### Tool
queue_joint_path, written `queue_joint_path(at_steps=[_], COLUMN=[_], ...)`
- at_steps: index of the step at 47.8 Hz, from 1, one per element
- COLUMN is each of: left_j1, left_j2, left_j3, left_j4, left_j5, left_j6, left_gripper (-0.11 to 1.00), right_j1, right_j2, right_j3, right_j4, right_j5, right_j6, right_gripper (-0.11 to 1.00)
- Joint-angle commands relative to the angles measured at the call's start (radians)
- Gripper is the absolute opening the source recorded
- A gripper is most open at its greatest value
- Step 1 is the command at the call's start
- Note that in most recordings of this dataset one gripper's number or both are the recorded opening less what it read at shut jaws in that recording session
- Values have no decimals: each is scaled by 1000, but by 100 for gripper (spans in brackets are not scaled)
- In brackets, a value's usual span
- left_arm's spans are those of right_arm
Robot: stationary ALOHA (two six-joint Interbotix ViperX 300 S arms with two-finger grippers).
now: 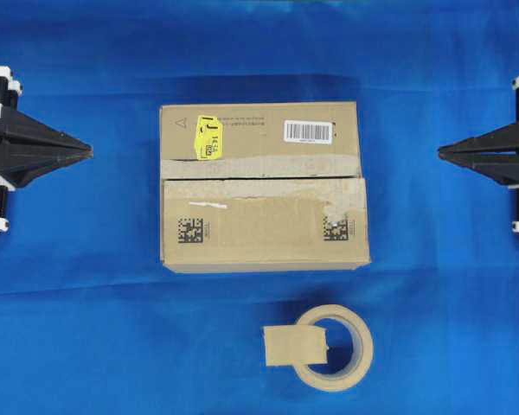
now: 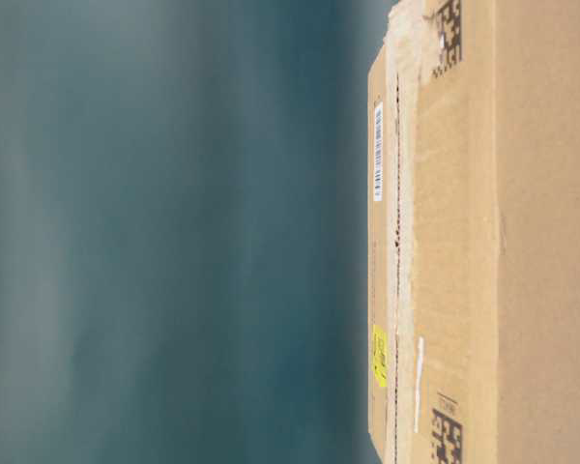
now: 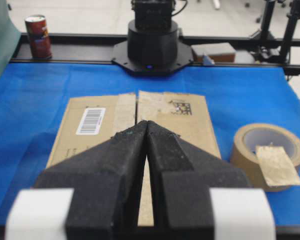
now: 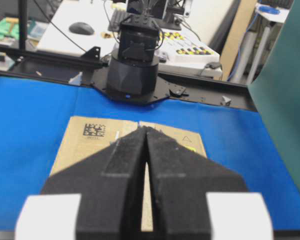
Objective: Apply tape along the seams of the closed cardboard box to seal it securely.
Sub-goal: 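Move the left gripper toward the beige tape roll's loose tab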
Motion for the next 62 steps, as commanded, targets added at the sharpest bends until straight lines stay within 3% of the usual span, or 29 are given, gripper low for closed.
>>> queue_joint_path(at_steps=[1,9,14,19,31,39,45,53,58,62], left_j1=[2,-23,-84,-140,-287,-379,-400,-407,-405,-403], left_j2=[15,29,61,103,201,285,394,586,701,798], left_j3=[-21,-21,-18,-20,-32,-48,-81,-163,-225,-281], left_j4=[-5,-8,-6,-2,-3,-8,-12,-12,-12,-14], left_j5=[-2,-12,-58,-146,-213,-218,-218,-212,-212,-210], left_j6=[32,100,230,282,615,779,821,867,936,1029], left_gripper=[0,0,0,0,0,2,25,74,67,67], right_j1=[2,2,2,2,2,2,2,2,2,2], right_j2=[8,9,9,9,18,29,32,37,38,38], right_j3=[-31,-32,-32,-34,-31,-34,-34,-34,-34,-32], right_j4=[3,6,6,5,6,6,3,3,3,3], right_j5=[-8,-5,-6,-17,-40,-67,-84,-87,-84,-83], right_j6=[11,15,15,15,15,15,14,11,9,8], right_gripper=[0,0,0,0,0,0,0,0,0,0])
